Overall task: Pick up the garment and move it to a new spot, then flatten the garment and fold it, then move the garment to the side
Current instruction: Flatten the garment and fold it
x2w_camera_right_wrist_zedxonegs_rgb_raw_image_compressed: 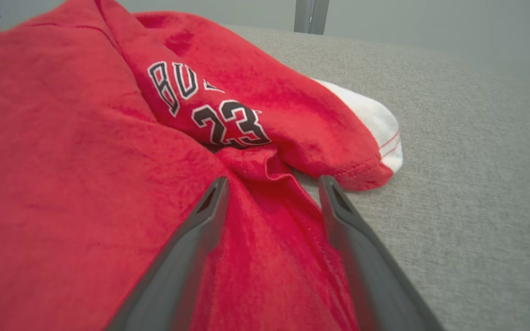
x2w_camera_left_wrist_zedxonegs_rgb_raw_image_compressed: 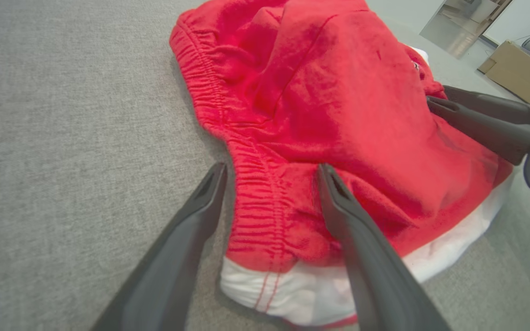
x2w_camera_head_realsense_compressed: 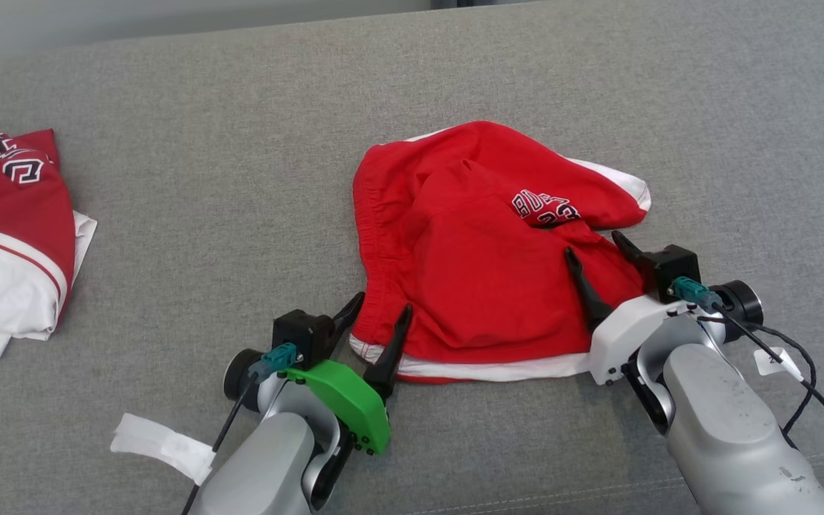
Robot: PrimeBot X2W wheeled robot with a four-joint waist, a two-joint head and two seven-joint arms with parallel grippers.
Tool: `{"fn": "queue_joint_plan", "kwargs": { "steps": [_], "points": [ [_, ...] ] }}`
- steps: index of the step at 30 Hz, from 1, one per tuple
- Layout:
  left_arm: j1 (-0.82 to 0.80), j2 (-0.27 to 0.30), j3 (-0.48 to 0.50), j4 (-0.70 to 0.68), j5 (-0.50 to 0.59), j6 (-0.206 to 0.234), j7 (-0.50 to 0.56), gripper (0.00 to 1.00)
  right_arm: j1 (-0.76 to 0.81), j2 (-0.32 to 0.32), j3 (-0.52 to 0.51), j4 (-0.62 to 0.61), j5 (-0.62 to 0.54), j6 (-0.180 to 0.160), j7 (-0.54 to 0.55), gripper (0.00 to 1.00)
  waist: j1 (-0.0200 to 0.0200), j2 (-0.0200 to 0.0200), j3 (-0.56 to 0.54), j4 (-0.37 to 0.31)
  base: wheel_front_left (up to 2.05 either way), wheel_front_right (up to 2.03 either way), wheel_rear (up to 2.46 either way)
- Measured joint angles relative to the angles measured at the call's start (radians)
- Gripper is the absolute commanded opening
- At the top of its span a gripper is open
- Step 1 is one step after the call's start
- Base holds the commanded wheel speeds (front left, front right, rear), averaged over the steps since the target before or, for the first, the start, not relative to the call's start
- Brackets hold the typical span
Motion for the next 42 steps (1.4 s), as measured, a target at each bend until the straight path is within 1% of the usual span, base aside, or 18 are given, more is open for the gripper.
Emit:
{"fn": "queue_joint_plan", "kwargs": {
  "steps": [2,5,6,7,8,9,10,11,12,18,24,28,32,37,38,39,40,42],
  "points": [
    [-0.005,0.0,-0.012,0.024,-0.011,0.0,0.0,1.0,-0.008,0.0,0.005,0.016,-0.005,0.0,0.0,1.0,0.0,0.0,0.004,0.003,0.0,0.0,0.0],
    [-0.013,0.001,-0.016,0.051,-0.018,0.0,0.0,1.0,-0.018,0.002,0.007,0.027,-0.008,0.0,0.0,0.84,0.0,0.0,0.006,0.007,0.0,0.0,0.0],
    [-0.018,0.0,-0.015,0.053,-0.02,0.0,0.0,1.0,-0.02,0.002,0.008,0.03,-0.008,0.0,0.0,0.74,0.0,0.0,0.006,0.008,0.0,0.0,0.0],
    [-0.019,0.0,-0.012,0.046,-0.022,0.0,0.0,1.0,-0.021,0.002,0.007,0.03,-0.008,0.0,0.0,0.49,0.0,0.0,0.006,0.009,0.0,0.0,0.0],
    [-0.02,0.0,-0.008,0.038,-0.021,0.0,0.0,1.0,-0.021,0.002,0.006,0.03,-0.008,0.0,0.0,0.33,0.0,0.0,0.006,0.01,0.0,0.0,0.0],
    [-0.021,0.0,-0.003,0.03,-0.021,0.0,0.0,0.95,-0.021,0.003,0.005,0.027,-0.008,0.0,0.0,0.01,0.0,0.0,0.006,0.011,0.0,0.0,0.0],
    [-0.022,0.0,-0.001,0.022,-0.02,0.0,0.0,0.55,-0.021,0.003,0.003,0.024,-0.008,0.0,0.0,0.0,0.0,0.0,0.007,0.012,0.0,0.0,0.0],
    [-0.022,0.0,-0.001,0.017,-0.014,0.0,0.0,0.23,-0.021,0.003,0.003,0.022,-0.008,0.0,0.0,0.0,0.0,0.0,0.008,0.012,0.0,0.0,0.0],
    [-0.021,0.0,-0.004,0.014,-0.014,0.0,0.0,0.0,-0.022,0.003,0.002,0.024,-0.008,0.0,0.0,0.0,0.0,0.0,0.009,0.012,0.0,0.0,0.0],
    [-0.021,0.0,-0.006,0.021,-0.021,0.0,0.0,0.0,-0.032,0.0,-0.037,0.021,-0.006,0.0,0.0,0.0,0.0,0.0,0.017,0.014,0.0,0.0,0.0],
    [-0.022,0.0,0.086,0.005,0.035,0.0,0.0,0.0,-0.04,-0.009,-0.116,0.01,-0.01,0.0,0.0,0.0,0.0,0.0,0.032,0.017,0.0,0.0,0.0],
    [-0.022,0.0,0.141,0.002,0.077,0.001,0.0,0.0,-0.065,-0.013,-0.143,0.015,-0.043,0.0,0.0,0.0,0.0,0.0,0.046,0.018,0.0,0.0,0.0],
    [-0.022,0.0,0.173,0.01,0.105,0.01,0.0,0.0,-0.089,-0.018,-0.173,0.038,-0.086,0.0,0.0,0.0,0.0,0.0,0.057,0.02,0.0,0.0,0.0],
    [-0.021,-0.001,0.211,0.017,0.129,0.036,0.0,0.0,-0.097,-0.023,-0.249,0.069,-0.14,0.001,0.0,0.0,0.0,0.0,0.053,0.027,0.0,0.0,0.0],
    [-0.02,0.0,0.216,0.016,0.133,0.037,0.0,0.43,-0.095,-0.023,-0.268,0.062,-0.151,0.001,0.0,0.37,0.0,0.0,0.049,0.028,0.0,0.0,0.0],
    [-0.016,-0.001,0.22,0.014,0.137,0.037,0.0,0.96,-0.091,-0.023,-0.283,0.051,-0.162,0.001,0.0,1.0,0.0,0.0,0.045,0.028,0.0,0.0,0.0],
    [-0.009,-0.002,0.225,0.007,0.143,0.038,0.0,1.0,-0.084,-0.022,-0.291,0.04,-0.171,0.001,0.0,1.0,0.0,0.0,0.04,0.028,0.0,0.0,0.0],
    [0.0,-0.001,0.236,-0.002,0.148,0.043,0.0,1.0,-0.074,-0.019,-0.299,0.03,-0.174,0.0,0.0,1.0,0.0,0.0,0.034,0.028,0.0,0.0,0.0]
  ]
}}
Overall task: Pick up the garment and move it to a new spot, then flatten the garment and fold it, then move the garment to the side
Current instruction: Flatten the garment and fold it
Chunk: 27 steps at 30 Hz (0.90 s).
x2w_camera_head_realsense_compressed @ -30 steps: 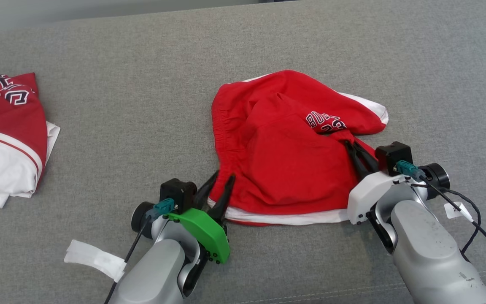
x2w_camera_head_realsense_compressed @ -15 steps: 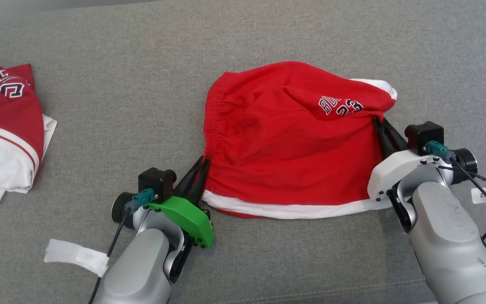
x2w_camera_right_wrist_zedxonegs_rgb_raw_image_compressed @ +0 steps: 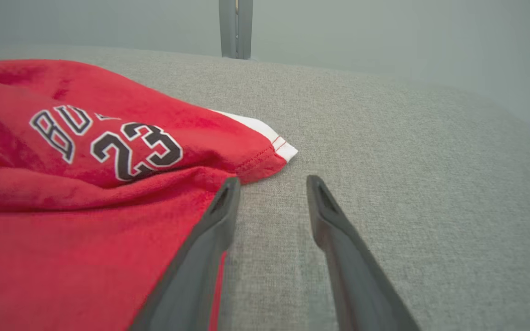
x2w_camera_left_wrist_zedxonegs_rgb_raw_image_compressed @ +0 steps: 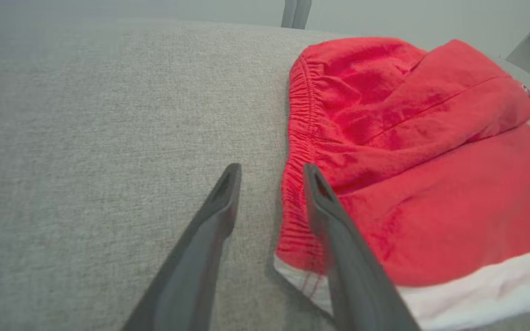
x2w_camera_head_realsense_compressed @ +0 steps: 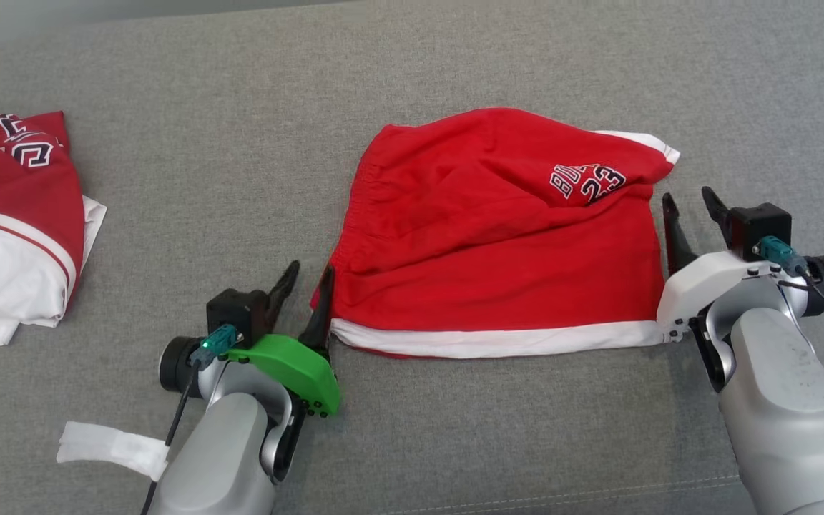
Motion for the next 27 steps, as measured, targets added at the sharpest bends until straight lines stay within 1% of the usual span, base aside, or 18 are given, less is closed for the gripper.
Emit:
{"fn": "queue_joint_plan", "kwargs": {
  "steps": [3,6,11,15,19,22,27],
  "points": [
    [0.036,0.001,0.036,-0.031,0.021,0.016,0.0,1.0,0.041,0.013,-0.005,-0.045,-0.002,0.0,0.0,1.0,0.0,0.0,-0.022,-0.002,0.0,0.0,0.0],
    [0.084,0.001,0.08,-0.082,0.061,0.025,0.0,1.0,0.095,0.026,0.026,-0.095,0.011,0.0,0.0,1.0,0.0,0.0,-0.051,-0.005,0.0,0.0,0.0],
    [0.191,0.004,0.155,-0.183,0.165,0.029,0.0,1.0,0.203,0.04,0.079,-0.192,0.058,0.0,0.0,1.0,0.0,0.0,-0.11,-0.013,0.0,0.0,0.0],
    [0.274,0.004,0.216,-0.229,0.203,0.028,0.0,1.0,0.28,0.046,0.1,-0.246,0.082,0.0,0.0,1.0,0.0,0.0,-0.158,-0.02,0.0,0.0,0.0],
    [0.336,0.003,0.263,-0.259,0.23,0.023,0.0,1.0,0.353,0.051,0.099,-0.293,0.09,0.0,0.0,1.0,0.0,0.0,-0.207,-0.023,0.0,0.0,0.0],
    [0.374,0.003,0.291,-0.277,0.242,0.02,0.0,1.0,0.402,0.056,0.08,-0.328,0.1,0.0,0.0,1.0,0.0,0.0,-0.241,-0.024,0.0,0.0,0.0],
    [0.414,0.003,0.326,-0.313,0.264,0.015,0.0,1.0,0.454,0.06,0.073,-0.373,0.111,0.0,0.0,1.0,0.0,0.0,-0.286,-0.023,0.0,0.0,0.0]
  ]
}}
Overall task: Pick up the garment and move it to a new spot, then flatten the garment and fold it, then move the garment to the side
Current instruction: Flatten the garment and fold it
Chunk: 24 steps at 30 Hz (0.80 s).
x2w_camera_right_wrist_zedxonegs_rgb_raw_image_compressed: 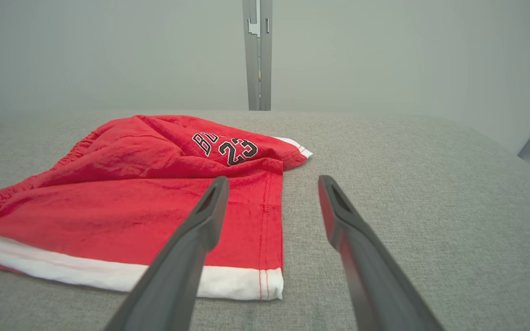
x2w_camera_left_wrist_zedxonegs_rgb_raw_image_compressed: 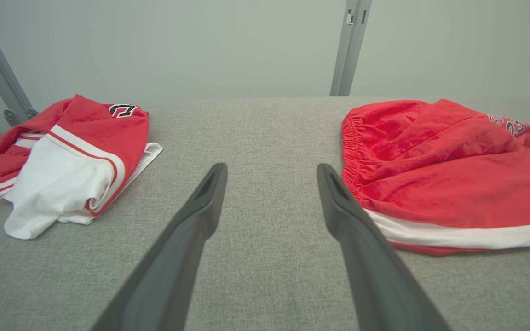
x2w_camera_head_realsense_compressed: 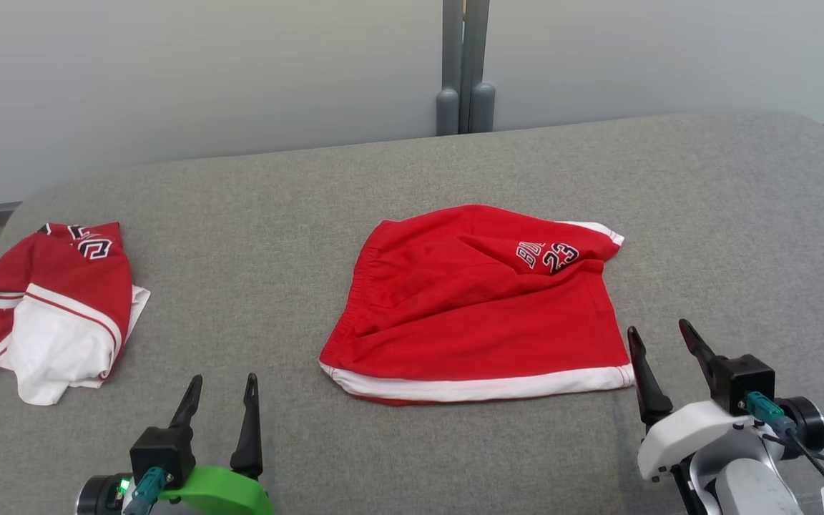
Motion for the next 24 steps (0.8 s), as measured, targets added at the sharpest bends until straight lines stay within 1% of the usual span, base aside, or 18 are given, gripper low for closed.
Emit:
{"fn": "queue_joint_plan", "kwargs": {
  "steps": [7,13,18,24],
  "points": [
    [0.043,-0.001,0.026,-0.022,0.008,-0.001,0.0,1.0,0.06,0.003,-0.012,-0.026,0.003,0.0,0.0,1.0,0.0,0.0,-0.037,-0.008,0.0,0.0,0.0],
    [0.052,0.0,0.022,-0.025,0.007,-0.004,0.0,1.0,0.077,0.004,-0.01,-0.025,0.005,0.0,0.0,1.0,0.0,0.0,-0.031,-0.014,0.0,0.0,0.0],
    [0.051,-0.001,0.002,-0.017,0.005,-0.009,0.0,1.0,0.074,0.004,-0.009,-0.018,0.005,0.0,0.0,1.0,0.0,0.0,-0.018,-0.02,0.0,0.0,0.0],
    [0.043,0.0,-0.046,0.0,0.0,-0.026,0.0,1.0,0.063,0.005,-0.002,0.007,0.005,0.0,0.0,1.0,0.0,0.0,0.01,-0.028,0.0,0.0,0.0]
  ]
}}
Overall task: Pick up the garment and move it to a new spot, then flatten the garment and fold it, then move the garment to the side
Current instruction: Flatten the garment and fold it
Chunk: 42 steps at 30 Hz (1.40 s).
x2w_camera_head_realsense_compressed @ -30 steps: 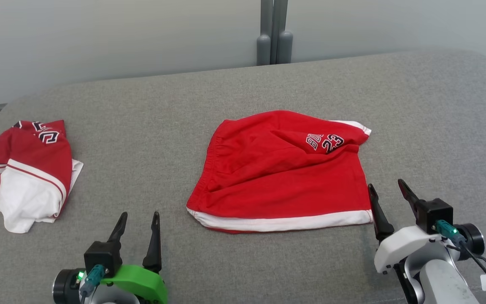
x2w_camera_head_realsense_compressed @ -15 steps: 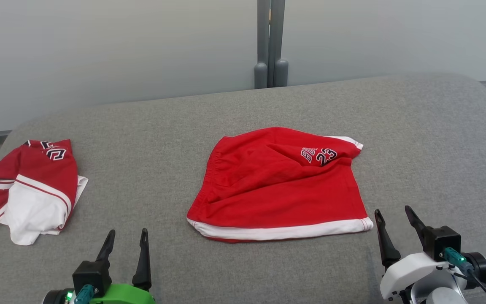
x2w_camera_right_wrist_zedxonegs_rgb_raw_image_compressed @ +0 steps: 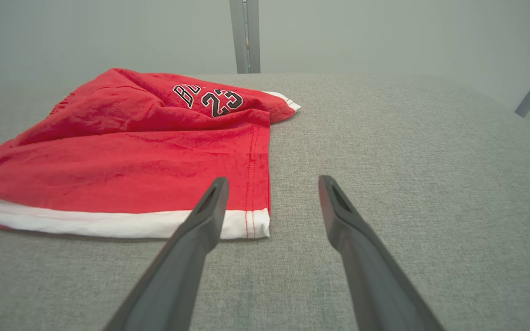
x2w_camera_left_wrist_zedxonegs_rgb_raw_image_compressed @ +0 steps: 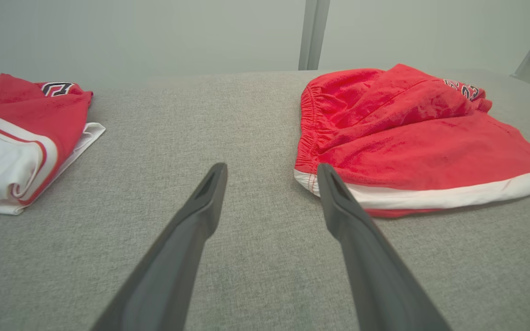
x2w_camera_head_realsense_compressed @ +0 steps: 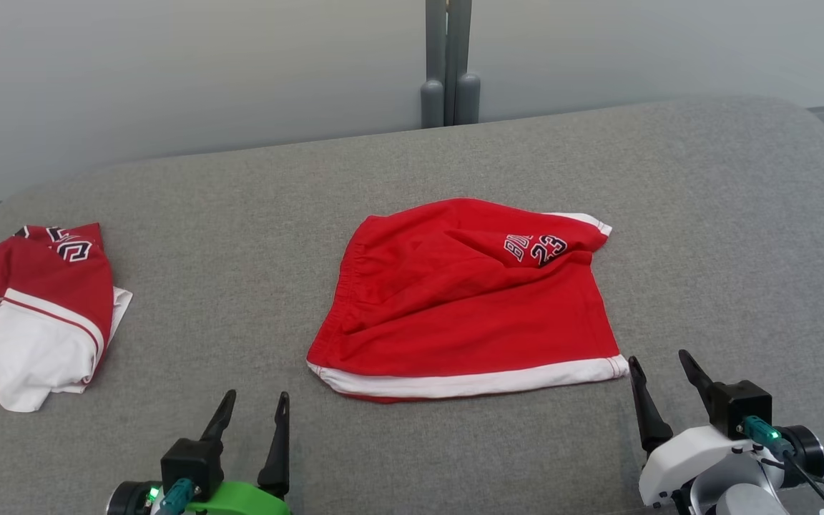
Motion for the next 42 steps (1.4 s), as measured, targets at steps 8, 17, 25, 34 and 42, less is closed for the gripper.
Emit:
{"fn": "queue_joint_plan", "kwargs": {
  "steps": [8,17,25,34,42],
  "points": [
    [-0.063,-0.001,-0.061,0.026,-0.018,-0.018,0.0,1.0,-0.04,0.0,-0.004,0.049,-0.001,0.0,0.0,1.0,0.0,0.0,0.064,-0.005,0.0,0.0,0.0],
    [-0.099,0.0,-0.079,0.047,-0.018,-0.027,0.0,1.0,-0.076,0.0,0.03,0.114,0.012,0.0,0.0,1.0,0.0,0.0,0.119,0.0,0.0,0.0,0.0],
    [-0.126,0.0,-0.091,0.068,-0.013,-0.031,0.0,1.0,-0.104,0.0,0.049,0.139,0.022,0.0,0.0,1.0,0.0,0.0,0.145,0.008,0.0,0.0,0.0],
    [-0.17,0.0,-0.132,0.105,-0.041,-0.032,0.0,1.0,-0.126,0.001,0.057,0.152,0.025,0.0,0.0,1.0,0.0,0.0,0.174,0.016,0.0,0.0,0.0],
    [-0.216,0.003,-0.164,0.152,-0.103,-0.032,0.0,1.0,-0.135,0.0,0.063,0.147,0.026,0.0,0.0,1.0,0.0,0.0,0.197,0.009,0.0,0.0,0.0]
  ]
}}
